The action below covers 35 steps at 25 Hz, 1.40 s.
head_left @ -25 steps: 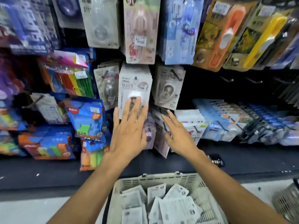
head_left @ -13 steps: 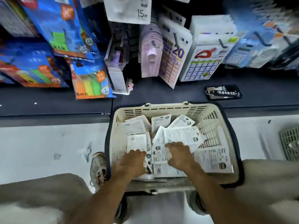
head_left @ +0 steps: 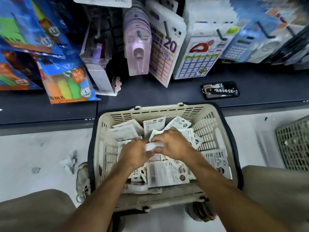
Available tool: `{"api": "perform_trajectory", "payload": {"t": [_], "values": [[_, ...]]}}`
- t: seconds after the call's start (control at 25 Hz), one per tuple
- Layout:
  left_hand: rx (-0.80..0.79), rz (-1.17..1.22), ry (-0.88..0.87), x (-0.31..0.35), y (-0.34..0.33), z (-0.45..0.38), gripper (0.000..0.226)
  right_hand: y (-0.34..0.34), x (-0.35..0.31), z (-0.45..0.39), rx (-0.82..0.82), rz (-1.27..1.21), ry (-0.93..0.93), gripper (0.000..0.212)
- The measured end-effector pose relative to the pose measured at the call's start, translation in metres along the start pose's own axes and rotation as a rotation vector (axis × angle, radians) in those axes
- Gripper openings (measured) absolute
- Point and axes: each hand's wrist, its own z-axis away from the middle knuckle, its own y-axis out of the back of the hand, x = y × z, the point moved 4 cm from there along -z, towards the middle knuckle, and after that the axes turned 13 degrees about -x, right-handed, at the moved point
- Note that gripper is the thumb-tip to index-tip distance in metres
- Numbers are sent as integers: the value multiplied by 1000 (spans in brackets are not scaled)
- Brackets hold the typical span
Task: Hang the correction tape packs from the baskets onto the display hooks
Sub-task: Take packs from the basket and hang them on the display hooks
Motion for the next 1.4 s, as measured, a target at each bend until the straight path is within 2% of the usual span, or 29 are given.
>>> {"api": "perform_trajectory", "payload": {"t": [0.08, 0.12, 0.16, 0.24, 0.28, 0.32, 0.44, 0.52, 0.6, 0.68, 0.72, 0.76, 0.84, 0.92, 0.96, 1.04, 1.16, 1.2, 1.28, 1.36, 1.4], "values": [[-7, 253, 64, -7, 1, 3, 24, 9, 25, 8, 288, -277, -124, 25], [11, 414, 112, -13, 0, 6, 18, 7, 45, 14, 314, -266, -247, 36], [32, 591, 167, -21, -2, 11, 14, 0, 65, 19, 178, -87, -379, 55], [47, 860, 252, -34, -7, 19, 14, -26, 95, 31, -223, 292, -534, 91], [24, 912, 265, -37, -10, 21, 19, -34, 102, 33, -301, 384, -527, 99], [-1, 936, 267, -38, -11, 23, 24, -36, 106, 31, -309, 390, -499, 100], [24, 983, 268, -38, -11, 25, 27, -25, 109, 25, -217, 168, -362, 84], [39, 984, 252, -38, -8, 24, 28, -8, 110, 27, -62, -31, -330, 53], [-37, 969, 232, -39, -7, 22, 48, 15, 100, 29, 134, -188, -325, 25], [-140, 922, 228, -37, -4, 23, 72, 42, 85, 29, 268, -250, -266, 16], [-131, 880, 223, -36, 0, 24, 71, 58, 75, 29, 311, -268, -225, 13], [-49, 830, 211, -35, 7, 23, 61, 75, 66, 30, 345, -309, -189, 11], [265, 795, 191, -31, 31, 25, 38, 105, 51, 34, 334, -443, -89, 9], [522, 871, 110, -26, 54, 29, 32, 121, 28, 31, 157, -524, 21, 11], [560, 904, 42, -21, 64, 30, 27, 122, 13, 27, 48, -491, 55, 11], [448, 910, -92, -7, 75, 26, 17, 113, -18, 15, -92, -401, 115, 10], [176, 933, -109, 14, 74, 19, 29, 86, -50, 0, -89, -413, 236, 10], [129, 1005, -69, 16, 73, 18, 29, 81, -54, -2, -54, -456, 243, 11], [6, 1332, 12, 17, 71, 17, 4, 78, -50, -4, 30, -580, 224, 13], [-236, 1636, 32, 21, 62, 21, 46, 81, -39, -5, 91, -677, 180, 18], [-286, 1725, 0, 19, 57, 22, 61, 81, -33, -5, 109, -705, 137, 20]]}}
